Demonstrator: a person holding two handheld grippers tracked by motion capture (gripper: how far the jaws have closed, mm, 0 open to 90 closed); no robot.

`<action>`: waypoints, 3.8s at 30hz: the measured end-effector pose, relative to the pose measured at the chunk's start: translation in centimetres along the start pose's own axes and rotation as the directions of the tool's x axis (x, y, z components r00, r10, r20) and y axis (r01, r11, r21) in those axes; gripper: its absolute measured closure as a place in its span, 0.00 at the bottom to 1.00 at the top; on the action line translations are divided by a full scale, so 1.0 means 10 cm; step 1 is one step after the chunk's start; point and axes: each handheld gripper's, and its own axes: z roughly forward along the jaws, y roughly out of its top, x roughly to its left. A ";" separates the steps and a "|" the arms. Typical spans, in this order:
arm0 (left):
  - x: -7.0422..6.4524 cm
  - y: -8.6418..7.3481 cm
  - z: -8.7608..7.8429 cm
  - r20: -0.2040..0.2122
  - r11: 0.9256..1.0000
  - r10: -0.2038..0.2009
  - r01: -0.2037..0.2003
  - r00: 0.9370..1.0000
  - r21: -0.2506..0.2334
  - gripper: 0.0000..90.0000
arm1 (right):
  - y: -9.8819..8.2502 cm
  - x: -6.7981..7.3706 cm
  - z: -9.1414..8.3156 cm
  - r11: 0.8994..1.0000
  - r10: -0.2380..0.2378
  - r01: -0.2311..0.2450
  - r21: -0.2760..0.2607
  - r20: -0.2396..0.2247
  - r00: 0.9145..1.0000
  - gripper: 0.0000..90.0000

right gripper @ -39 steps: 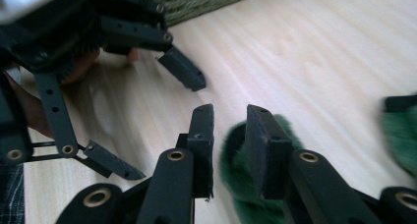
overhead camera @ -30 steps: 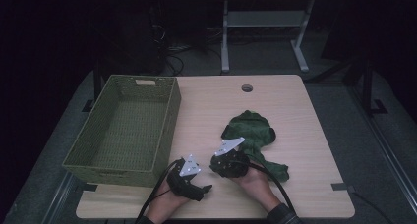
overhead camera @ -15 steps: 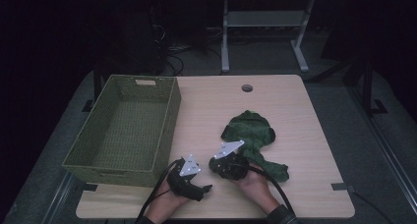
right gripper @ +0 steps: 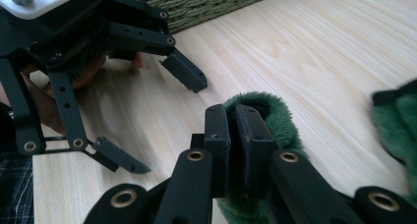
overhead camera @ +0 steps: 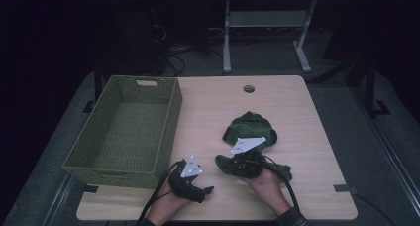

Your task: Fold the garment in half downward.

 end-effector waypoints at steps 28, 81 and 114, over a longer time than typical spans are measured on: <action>0.00 0.00 0.01 0.005 1.000 -0.005 0.005 1.000 0.000 0.14 | -0.38 -0.35 -0.70 0.988 0.140 -0.131 -0.083 0.116 0.983 0.91; 0.00 0.01 0.01 0.004 1.000 0.002 -0.002 1.000 0.003 0.14 | -0.60 -0.60 -0.70 0.992 0.119 -0.128 0.020 0.260 0.958 0.91; 0.04 0.01 0.00 0.024 1.000 0.013 -0.013 1.000 -0.001 0.17 | -1.38 -0.47 -1.43 0.977 0.213 -0.214 -0.025 0.250 0.944 0.68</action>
